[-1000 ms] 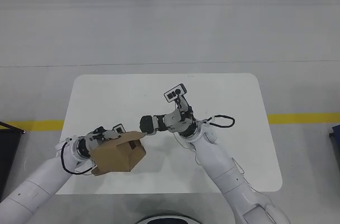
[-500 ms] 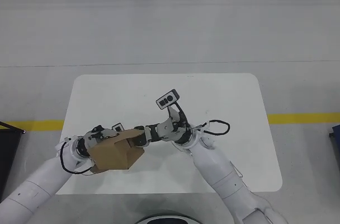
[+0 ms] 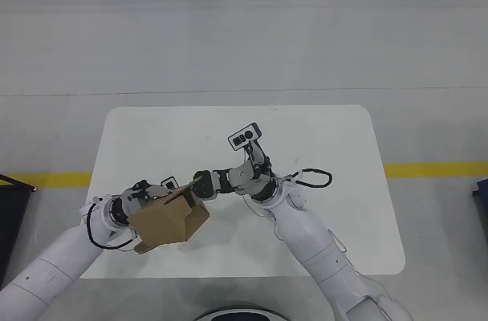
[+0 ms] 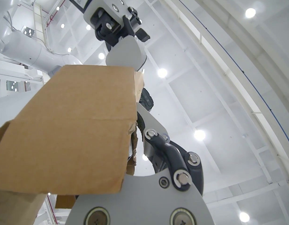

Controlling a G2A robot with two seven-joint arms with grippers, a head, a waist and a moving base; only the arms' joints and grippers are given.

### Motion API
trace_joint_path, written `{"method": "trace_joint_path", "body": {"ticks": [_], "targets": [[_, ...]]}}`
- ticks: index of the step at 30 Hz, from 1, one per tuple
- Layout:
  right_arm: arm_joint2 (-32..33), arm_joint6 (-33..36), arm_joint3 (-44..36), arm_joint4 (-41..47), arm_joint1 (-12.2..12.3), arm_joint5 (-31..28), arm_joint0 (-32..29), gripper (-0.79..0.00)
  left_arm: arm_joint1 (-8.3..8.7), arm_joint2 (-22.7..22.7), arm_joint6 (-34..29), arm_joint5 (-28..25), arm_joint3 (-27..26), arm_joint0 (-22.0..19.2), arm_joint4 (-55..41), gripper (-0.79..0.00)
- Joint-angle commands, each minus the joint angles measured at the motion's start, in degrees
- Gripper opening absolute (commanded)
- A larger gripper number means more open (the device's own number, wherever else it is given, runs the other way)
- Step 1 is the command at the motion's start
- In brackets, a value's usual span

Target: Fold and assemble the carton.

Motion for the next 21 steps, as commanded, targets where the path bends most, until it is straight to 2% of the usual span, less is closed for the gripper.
{"method": "trace_joint_path", "body": {"ticks": [1,6,11,17,21], "targets": [[0.64,-0.06,0.37,1.14,-0.05,-0.32,0.04,0.0,0.03,-0.04,0.0,0.0,-0.15,0.08,0.02,-0.785],[1.43,-0.68,2.95,2.87,-0.31,-0.32,1.48,0.0,0.1,0.07,0.0,0.0,-0.73,0.27,0.63,-0.785],[-0.05,-0.21,6.24,4.71,-1.03,2.09,4.32,0.0,0.16,0.36,0.0,0.0,-1.15,0.26,1.18,-0.785],[-2.21,7.68,7.11,5.74,-1.53,7.54,6.21,0.0,0.19,1.83,0.0,0.01,-1.53,0.09,0.37,-0.785],[-2.21,10.08,8.18,4.21,-1.43,9.03,6.62,0.0,0.35,3.38,0.0,0.01,-1.65,-0.54,-2.12,-0.785]]}}
